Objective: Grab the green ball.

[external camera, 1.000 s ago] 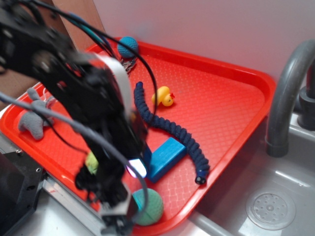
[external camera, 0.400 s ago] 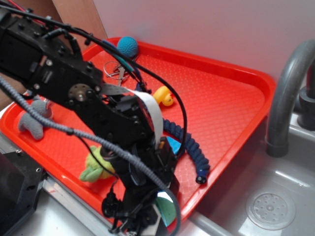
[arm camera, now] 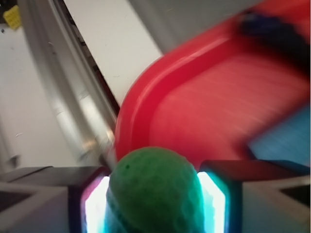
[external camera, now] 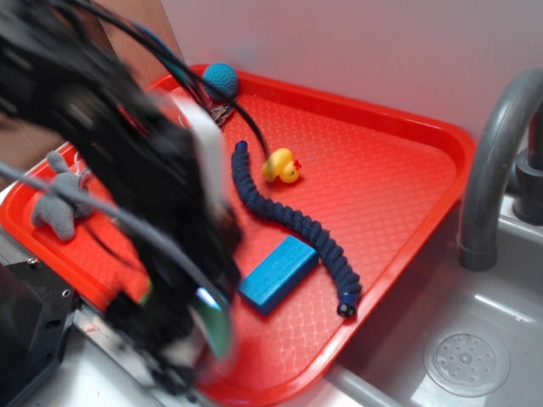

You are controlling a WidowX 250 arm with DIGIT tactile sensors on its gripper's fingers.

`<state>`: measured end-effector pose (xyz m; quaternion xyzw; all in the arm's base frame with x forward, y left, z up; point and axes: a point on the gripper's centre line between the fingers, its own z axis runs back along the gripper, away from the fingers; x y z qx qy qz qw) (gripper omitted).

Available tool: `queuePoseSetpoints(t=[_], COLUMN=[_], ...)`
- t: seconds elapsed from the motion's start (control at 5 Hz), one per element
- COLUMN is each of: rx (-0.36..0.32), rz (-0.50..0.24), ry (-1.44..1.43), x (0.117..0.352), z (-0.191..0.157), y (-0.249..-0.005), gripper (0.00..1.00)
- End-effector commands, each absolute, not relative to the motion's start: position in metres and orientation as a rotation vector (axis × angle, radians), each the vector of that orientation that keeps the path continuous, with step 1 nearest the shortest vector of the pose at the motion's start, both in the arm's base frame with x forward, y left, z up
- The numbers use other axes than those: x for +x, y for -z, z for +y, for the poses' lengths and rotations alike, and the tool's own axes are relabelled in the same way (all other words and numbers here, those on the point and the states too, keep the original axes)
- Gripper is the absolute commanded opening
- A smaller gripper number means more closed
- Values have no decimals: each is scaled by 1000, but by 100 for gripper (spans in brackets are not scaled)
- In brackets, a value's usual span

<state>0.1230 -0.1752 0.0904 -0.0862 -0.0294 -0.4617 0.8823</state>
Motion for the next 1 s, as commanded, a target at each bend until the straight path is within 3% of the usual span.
queuePoseSetpoints(t=[0.0, 0.2, 0.4, 0.8], rx=[-115, -31, 8, 40], rz=[-221, -155, -156, -124], ry=[558, 487, 426, 435], x=[100, 102, 107, 113], z=[-103, -74, -58, -65], y=[-199, -246, -243, -231], gripper=[0, 0, 0, 0])
